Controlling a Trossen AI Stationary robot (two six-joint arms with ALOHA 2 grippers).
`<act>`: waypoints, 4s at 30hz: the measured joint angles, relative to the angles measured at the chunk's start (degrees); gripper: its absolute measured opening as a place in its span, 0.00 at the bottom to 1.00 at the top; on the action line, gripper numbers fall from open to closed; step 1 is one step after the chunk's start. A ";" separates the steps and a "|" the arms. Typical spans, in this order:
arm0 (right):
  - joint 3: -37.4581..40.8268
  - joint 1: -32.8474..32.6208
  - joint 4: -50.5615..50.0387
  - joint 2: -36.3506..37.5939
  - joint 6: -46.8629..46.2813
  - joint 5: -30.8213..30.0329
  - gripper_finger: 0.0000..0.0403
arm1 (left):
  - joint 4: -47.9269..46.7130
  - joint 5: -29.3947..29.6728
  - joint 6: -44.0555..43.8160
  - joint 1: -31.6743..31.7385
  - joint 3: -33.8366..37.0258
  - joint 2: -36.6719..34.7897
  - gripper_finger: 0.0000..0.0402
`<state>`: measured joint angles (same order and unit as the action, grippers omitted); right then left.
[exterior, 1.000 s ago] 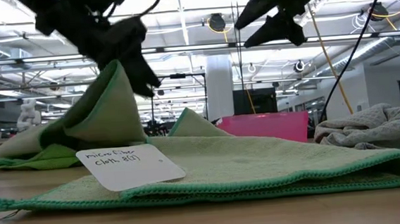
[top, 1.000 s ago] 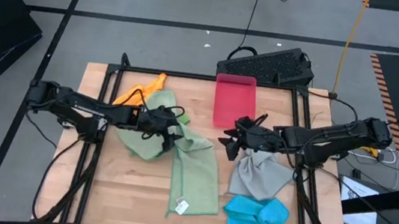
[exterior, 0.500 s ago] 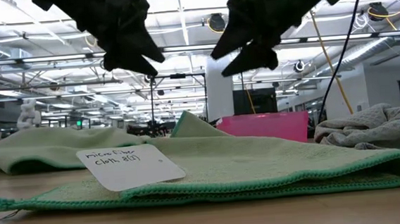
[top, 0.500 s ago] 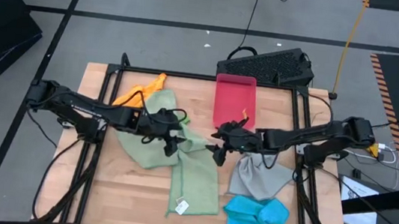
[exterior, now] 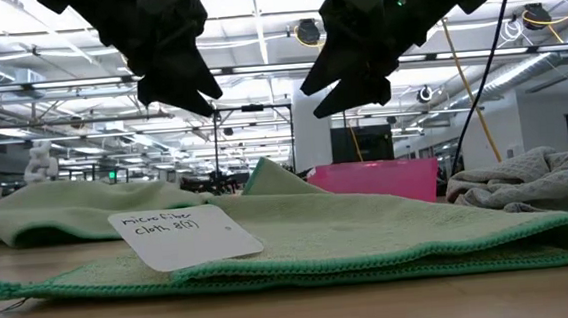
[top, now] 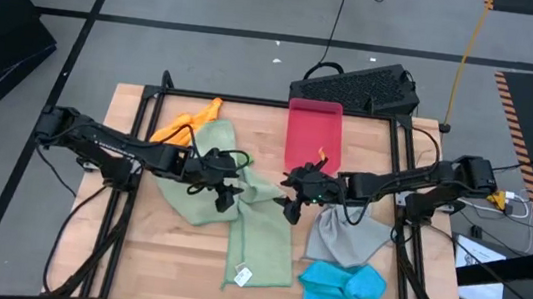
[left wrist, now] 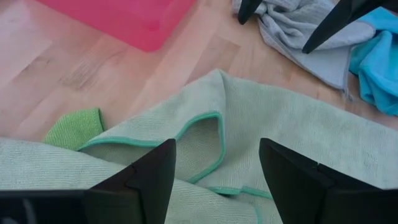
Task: Fold microfiber towels
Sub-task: Fold the right light green microfiber cloth
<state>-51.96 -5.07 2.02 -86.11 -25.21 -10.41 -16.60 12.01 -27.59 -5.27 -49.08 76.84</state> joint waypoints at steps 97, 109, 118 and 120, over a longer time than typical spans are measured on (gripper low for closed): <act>-4.70 7.72 16.71 -22.36 14.32 16.69 0.20 | -26.39 -4.11 -6.02 14.48 4.44 -0.26 0.58; -4.68 7.99 16.42 -20.85 12.64 16.50 0.02 | -26.85 -5.02 -5.54 13.28 4.38 -1.09 0.58; -4.68 8.25 16.34 -20.68 11.90 16.44 0.01 | -25.83 -4.40 -5.97 11.86 4.37 -3.60 0.58; -4.68 8.25 15.19 -20.01 11.43 16.45 0.01 | -24.51 -3.91 -5.45 11.43 4.37 -3.92 0.58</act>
<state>-56.64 3.18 17.21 -106.12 -13.78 6.03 -41.11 8.10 -33.04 6.16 -44.71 72.91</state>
